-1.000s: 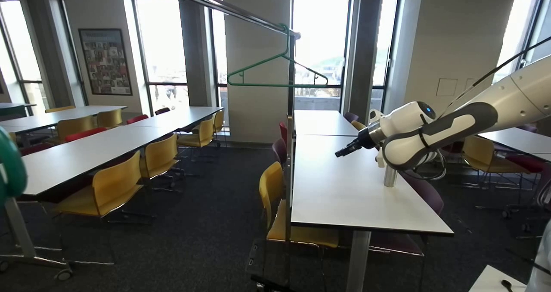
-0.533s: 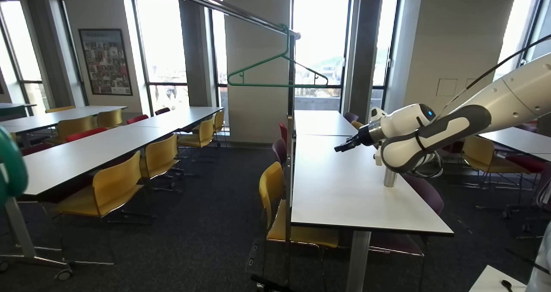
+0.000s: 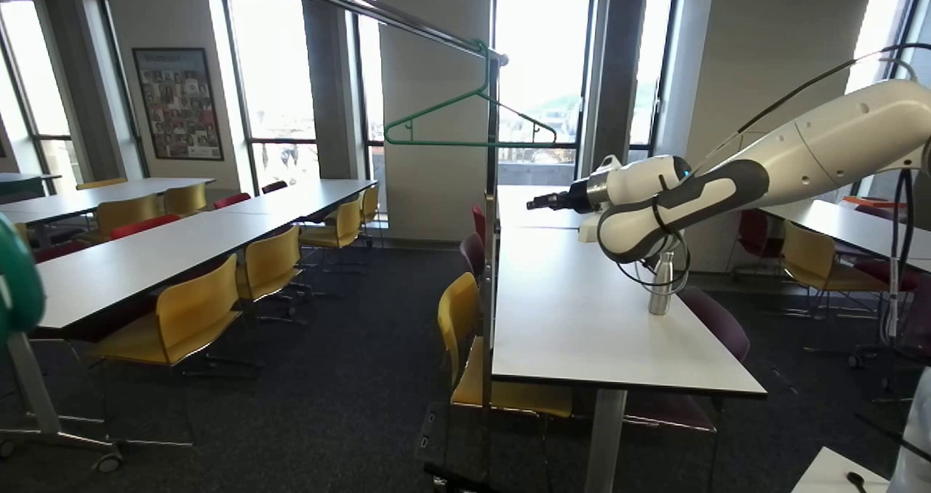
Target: Put one green hanger on the table.
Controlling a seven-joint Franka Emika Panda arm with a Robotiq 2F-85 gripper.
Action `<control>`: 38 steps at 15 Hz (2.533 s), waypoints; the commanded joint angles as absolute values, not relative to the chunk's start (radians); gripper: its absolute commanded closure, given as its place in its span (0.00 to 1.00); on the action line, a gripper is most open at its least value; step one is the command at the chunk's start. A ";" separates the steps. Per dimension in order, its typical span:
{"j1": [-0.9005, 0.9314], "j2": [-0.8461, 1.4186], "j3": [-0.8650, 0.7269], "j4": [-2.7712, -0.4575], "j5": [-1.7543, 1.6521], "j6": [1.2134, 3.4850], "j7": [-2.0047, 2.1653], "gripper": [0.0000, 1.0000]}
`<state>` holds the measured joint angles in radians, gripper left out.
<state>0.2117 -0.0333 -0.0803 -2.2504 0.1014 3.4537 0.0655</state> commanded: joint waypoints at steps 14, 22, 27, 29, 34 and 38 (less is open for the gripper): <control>0.163 0.153 0.142 -1.854 -0.080 3.454 0.839 0.00; 0.149 0.172 0.152 -1.833 -0.082 3.454 0.847 0.00; 0.147 0.211 0.151 -1.712 -0.031 3.454 0.895 0.00; 0.169 0.234 0.118 -1.647 0.033 3.454 0.887 0.00; 0.314 0.293 -0.091 -1.547 0.292 3.454 0.765 0.00; 0.460 0.328 -0.228 -1.546 0.376 3.453 0.723 0.00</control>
<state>0.3549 0.2902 -0.1441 -1.5898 0.3118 3.4534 0.7646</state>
